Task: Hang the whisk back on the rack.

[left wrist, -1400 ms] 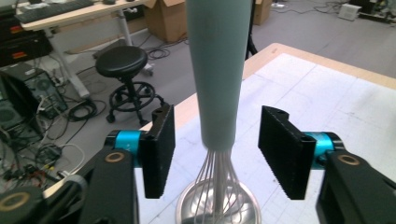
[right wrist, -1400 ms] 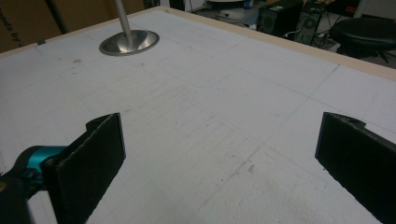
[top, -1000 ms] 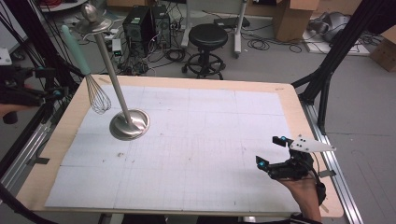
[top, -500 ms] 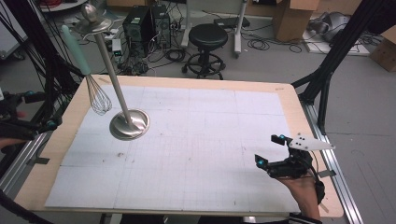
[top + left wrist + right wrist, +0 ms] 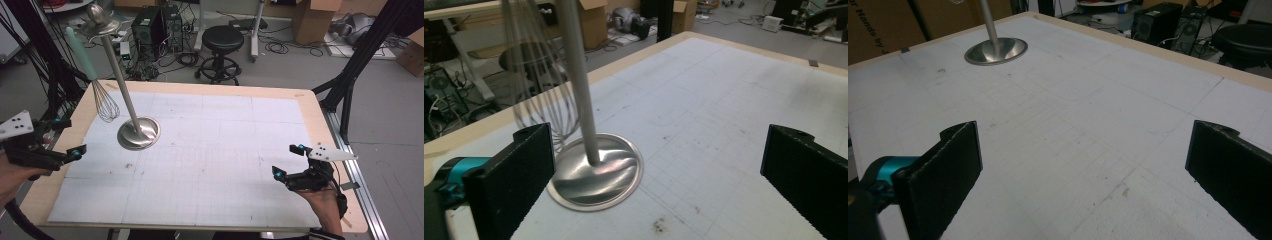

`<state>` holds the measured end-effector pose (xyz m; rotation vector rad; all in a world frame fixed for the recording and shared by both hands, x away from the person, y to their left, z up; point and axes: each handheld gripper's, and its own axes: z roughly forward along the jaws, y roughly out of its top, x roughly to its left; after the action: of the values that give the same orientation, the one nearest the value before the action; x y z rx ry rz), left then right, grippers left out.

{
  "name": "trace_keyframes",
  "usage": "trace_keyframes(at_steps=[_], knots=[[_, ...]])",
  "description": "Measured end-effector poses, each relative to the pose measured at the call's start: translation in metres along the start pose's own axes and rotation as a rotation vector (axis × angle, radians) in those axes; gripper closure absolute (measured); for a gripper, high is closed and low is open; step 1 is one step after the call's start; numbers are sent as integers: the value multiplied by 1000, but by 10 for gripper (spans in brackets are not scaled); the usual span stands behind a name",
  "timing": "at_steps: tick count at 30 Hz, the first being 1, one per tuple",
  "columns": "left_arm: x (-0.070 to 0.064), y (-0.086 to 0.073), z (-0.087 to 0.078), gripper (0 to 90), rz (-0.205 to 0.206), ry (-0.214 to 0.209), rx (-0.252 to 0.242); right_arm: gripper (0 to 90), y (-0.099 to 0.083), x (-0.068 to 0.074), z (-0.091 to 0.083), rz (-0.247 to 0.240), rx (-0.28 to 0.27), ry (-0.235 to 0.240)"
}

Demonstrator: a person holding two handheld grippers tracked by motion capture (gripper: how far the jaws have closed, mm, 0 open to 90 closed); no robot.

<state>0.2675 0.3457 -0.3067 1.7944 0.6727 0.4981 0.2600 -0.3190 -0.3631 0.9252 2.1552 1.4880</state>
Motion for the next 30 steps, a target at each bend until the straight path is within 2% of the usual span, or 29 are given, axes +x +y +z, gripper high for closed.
trace_keyframes(at_steps=[4, 11, 16, 18, 22, 24, 27, 30], knots=[[-10, -8, 14, 17, 20, -18, -2, 6, 0, 0, 0, 0, 2, 0], [-23, -20, 34, 17, 19, -37, -5, 6, -1, 0, -1, -3, 0, 1], [-36, -26, 45, 17, 27, -63, -7, 6, -2, 1, -2, -1, 5, 2], [-41, -28, 49, 17, 46, -64, 8, 6, -3, 2, -2, -2, 4, 3], [-49, -35, 57, 17, 46, -82, 13, 6, -4, 2, -2, 0, 8, 7], [-51, -39, 61, 17, 41, -96, 12, 6, -5, 2, -2, 1, 7, 7], [-50, -42, 66, 17, 30, -103, 37, 6, -6, 2, -2, 3, 8, 9], [-47, -45, 67, 17, 10, -111, 26, 6, -7, 2, -2, 1, 11, 11]])
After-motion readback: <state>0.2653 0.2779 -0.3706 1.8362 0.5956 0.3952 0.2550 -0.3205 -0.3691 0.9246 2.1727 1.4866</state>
